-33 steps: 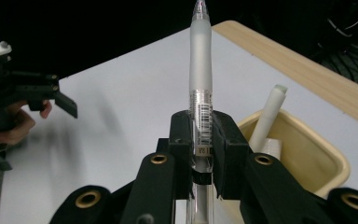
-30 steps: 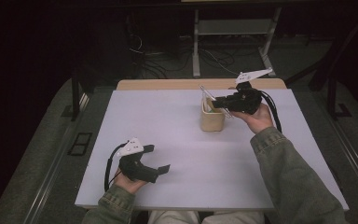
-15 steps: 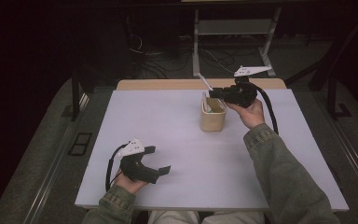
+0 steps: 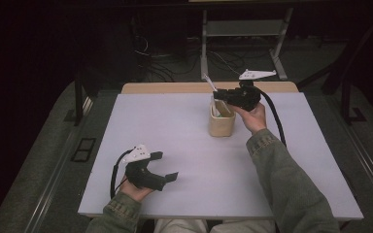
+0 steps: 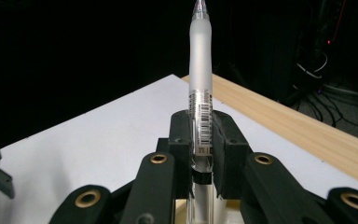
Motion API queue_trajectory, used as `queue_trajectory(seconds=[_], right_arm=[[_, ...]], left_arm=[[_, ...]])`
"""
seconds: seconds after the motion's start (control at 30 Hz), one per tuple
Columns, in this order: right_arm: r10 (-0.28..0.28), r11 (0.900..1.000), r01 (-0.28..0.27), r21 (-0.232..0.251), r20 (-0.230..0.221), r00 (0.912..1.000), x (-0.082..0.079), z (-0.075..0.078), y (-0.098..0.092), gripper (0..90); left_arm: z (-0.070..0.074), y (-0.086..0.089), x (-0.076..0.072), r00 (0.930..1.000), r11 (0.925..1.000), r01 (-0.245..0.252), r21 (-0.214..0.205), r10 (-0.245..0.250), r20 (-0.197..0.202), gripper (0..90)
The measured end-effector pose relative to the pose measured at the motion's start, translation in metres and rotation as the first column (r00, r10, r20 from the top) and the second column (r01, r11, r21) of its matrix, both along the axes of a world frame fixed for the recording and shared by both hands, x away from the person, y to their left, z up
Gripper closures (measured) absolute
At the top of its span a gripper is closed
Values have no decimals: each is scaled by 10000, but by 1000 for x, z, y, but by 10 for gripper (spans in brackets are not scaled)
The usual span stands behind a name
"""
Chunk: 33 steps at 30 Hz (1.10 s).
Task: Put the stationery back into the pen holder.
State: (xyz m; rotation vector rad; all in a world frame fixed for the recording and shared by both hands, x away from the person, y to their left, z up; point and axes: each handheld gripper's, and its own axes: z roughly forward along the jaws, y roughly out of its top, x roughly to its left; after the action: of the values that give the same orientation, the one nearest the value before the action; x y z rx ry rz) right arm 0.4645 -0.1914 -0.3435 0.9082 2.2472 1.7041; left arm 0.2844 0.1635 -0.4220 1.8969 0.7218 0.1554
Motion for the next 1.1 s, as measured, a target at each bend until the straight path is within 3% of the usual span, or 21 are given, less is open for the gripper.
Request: queue_trajectory(seconds=[0.6, 0.9, 1.1], right_arm=[[-296, 9976, 273, 632, 364, 9989, 8, -22, 0, 787], [-529, 9949, 512, 873, 176, 9984, 5, -34, -8, 785], [-568, 9961, 568, 678, -13, 9984, 2, -39, -12, 779]], left_arm=[[0, 2, 1, 10000, 9999, 33, -97, -33, -57, 3], [0, 1, 1, 10000, 10000, 69, -38, -69, -68, 3], [0, 1, 1, 9999, 9999, 111, 9, -111, -71, 3]])
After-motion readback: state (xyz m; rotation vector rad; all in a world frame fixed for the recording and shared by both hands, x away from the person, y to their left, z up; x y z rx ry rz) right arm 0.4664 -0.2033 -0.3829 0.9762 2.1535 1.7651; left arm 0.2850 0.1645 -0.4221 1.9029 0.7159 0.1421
